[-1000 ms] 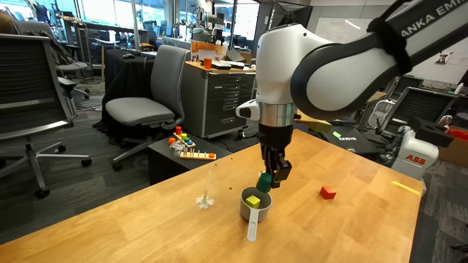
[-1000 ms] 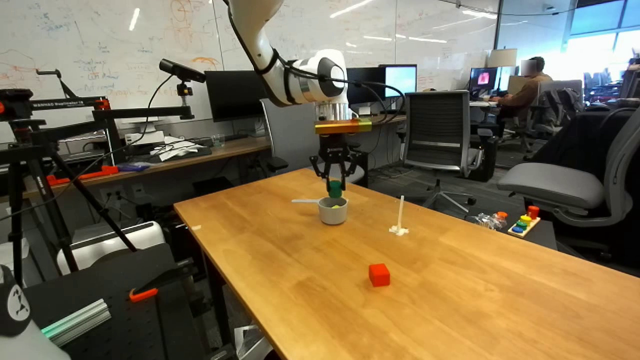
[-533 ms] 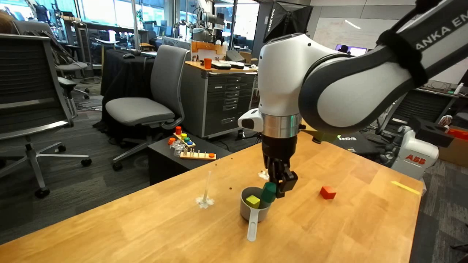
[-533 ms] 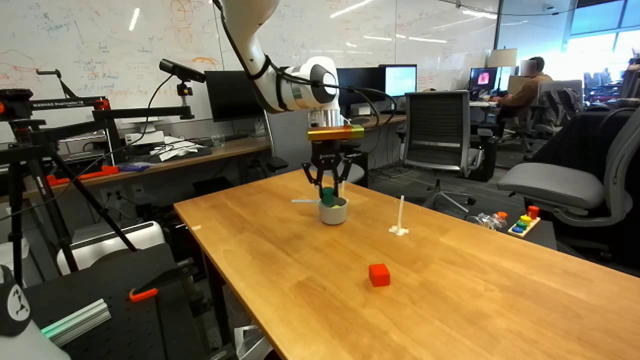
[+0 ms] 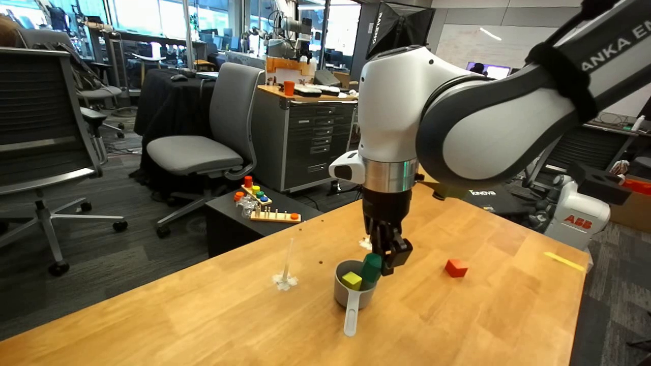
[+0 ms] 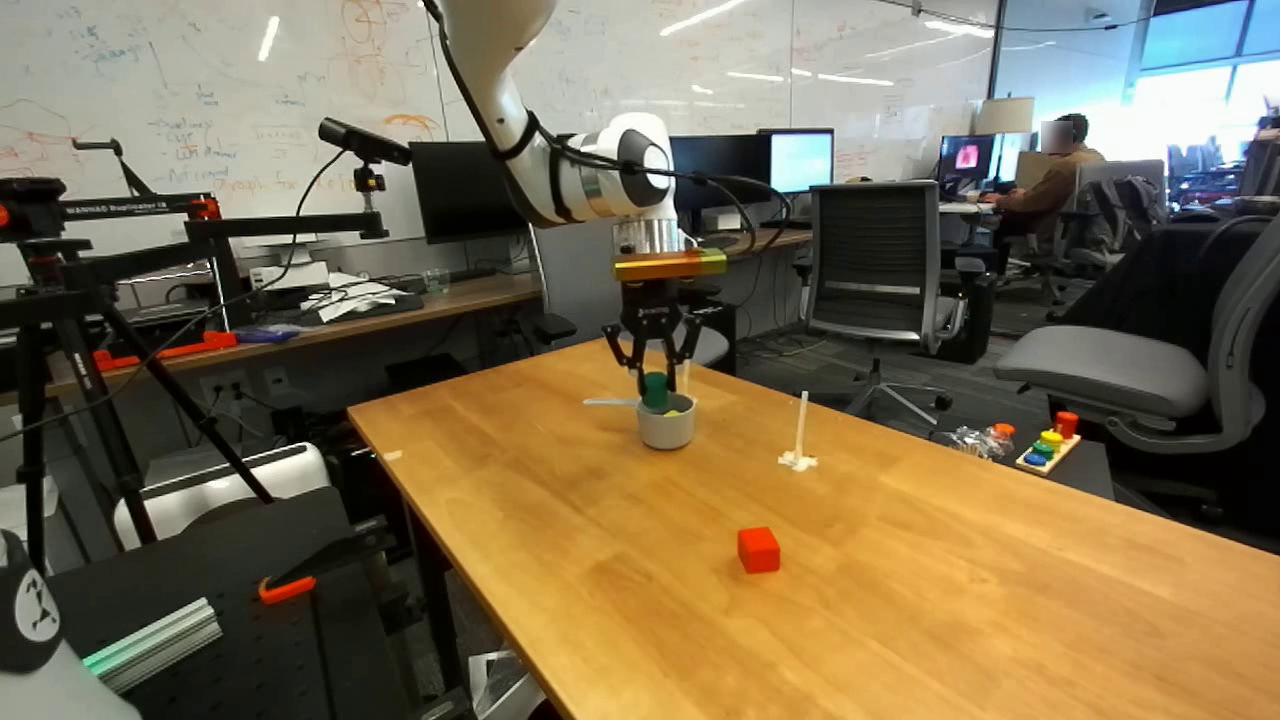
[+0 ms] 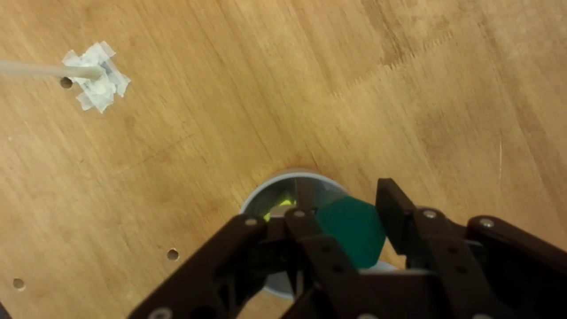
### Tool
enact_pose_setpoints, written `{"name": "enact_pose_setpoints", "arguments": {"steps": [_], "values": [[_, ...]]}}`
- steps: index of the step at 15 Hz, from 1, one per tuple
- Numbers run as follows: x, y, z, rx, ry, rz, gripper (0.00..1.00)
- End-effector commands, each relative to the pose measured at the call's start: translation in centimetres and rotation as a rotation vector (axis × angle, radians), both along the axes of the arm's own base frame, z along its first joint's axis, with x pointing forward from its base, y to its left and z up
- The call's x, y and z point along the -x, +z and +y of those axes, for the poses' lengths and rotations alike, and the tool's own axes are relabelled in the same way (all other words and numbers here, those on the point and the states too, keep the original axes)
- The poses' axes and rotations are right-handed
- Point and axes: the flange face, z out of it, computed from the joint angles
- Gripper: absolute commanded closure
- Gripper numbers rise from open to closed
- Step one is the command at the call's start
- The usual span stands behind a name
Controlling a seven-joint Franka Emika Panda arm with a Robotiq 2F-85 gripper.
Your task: Take the yellow, green and orange blocks one at a time from the table and put them in the gray pot
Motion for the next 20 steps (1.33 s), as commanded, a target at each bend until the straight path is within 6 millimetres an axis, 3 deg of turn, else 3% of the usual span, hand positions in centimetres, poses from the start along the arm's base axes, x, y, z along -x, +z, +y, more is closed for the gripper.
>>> {"name": "enact_pose_setpoints", "arguments": {"steps": [1, 2, 3, 4, 8, 12, 17, 20], "values": [[0.1, 1.2, 1.2, -0.003, 0.034, -0.023, 0.84], [0.0, 1.2, 1.5, -0.003, 0.037, -0.023, 0.84], [0.1, 1.3, 1.6, -0.002, 0.033, -0.022, 0.34], [0.0, 1.3, 1.7, -0.004, 0.031, -0.022, 0.34], [-0.4, 1.4, 1.0, -0.003, 0.020, -0.025, 0.04], [-1.2, 1.4, -2.2, 0.004, -0.025, -0.017, 0.00], [-2.9, 0.6, -11.0, 0.043, -0.165, -0.004, 0.00], [-2.9, -0.6, -15.9, 0.070, -0.240, 0.010, 0.00]]}}
